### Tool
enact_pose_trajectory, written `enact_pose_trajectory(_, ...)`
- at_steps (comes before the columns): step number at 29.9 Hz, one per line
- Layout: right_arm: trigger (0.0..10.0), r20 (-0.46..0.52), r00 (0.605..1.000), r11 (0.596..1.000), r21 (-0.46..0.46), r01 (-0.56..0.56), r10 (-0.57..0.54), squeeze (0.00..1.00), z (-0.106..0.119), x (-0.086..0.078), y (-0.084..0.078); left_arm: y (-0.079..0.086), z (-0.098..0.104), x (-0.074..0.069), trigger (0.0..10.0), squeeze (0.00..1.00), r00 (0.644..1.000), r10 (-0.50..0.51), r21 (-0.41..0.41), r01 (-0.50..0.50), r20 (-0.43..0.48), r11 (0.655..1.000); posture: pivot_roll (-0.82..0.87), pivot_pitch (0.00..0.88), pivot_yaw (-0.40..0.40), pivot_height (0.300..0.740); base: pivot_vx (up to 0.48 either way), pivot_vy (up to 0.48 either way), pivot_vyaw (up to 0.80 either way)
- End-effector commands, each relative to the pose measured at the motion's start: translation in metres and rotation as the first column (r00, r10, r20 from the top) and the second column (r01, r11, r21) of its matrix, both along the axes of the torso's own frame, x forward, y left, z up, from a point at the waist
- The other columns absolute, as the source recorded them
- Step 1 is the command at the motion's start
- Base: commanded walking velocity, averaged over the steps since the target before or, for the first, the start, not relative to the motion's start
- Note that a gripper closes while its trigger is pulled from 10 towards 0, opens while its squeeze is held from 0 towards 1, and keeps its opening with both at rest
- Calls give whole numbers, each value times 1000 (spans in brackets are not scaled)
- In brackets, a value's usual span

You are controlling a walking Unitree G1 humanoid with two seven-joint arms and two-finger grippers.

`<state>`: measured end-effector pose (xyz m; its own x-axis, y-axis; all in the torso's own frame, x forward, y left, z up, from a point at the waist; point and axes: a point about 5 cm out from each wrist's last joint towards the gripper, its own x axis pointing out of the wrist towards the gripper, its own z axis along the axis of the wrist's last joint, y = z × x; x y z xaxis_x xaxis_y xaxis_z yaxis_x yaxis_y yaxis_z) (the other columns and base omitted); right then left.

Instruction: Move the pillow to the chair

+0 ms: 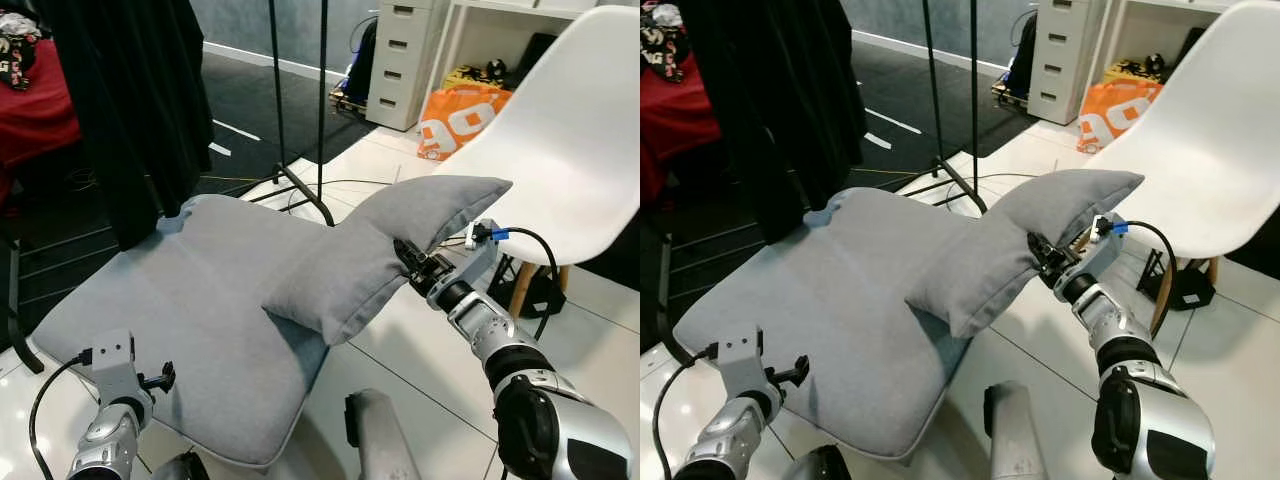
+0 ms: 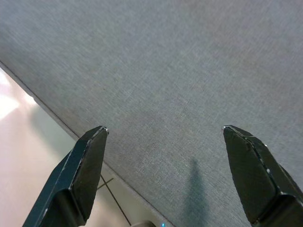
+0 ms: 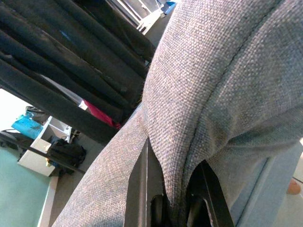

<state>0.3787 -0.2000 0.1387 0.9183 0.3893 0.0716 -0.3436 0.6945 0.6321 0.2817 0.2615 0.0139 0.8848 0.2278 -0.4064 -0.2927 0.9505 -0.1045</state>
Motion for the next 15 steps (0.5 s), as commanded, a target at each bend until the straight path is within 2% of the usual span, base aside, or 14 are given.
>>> enact_pose_trajectory(1, 0, 47, 999, 1000, -8, -15, 16, 0, 10, 4, 3, 2, -2, -2, 10000, 0, 1000, 0, 7, 0, -9, 1000, -163, 99, 22, 517, 0, 0, 0)
enact_pose_trajectory(15, 0, 32, 999, 1000, -11, -2, 3, 0, 6, 3, 2, -5, -5, -2, 10000, 0, 1000, -21, 9, 21, 0, 1000, -161, 94, 24, 567, 0, 0, 0)
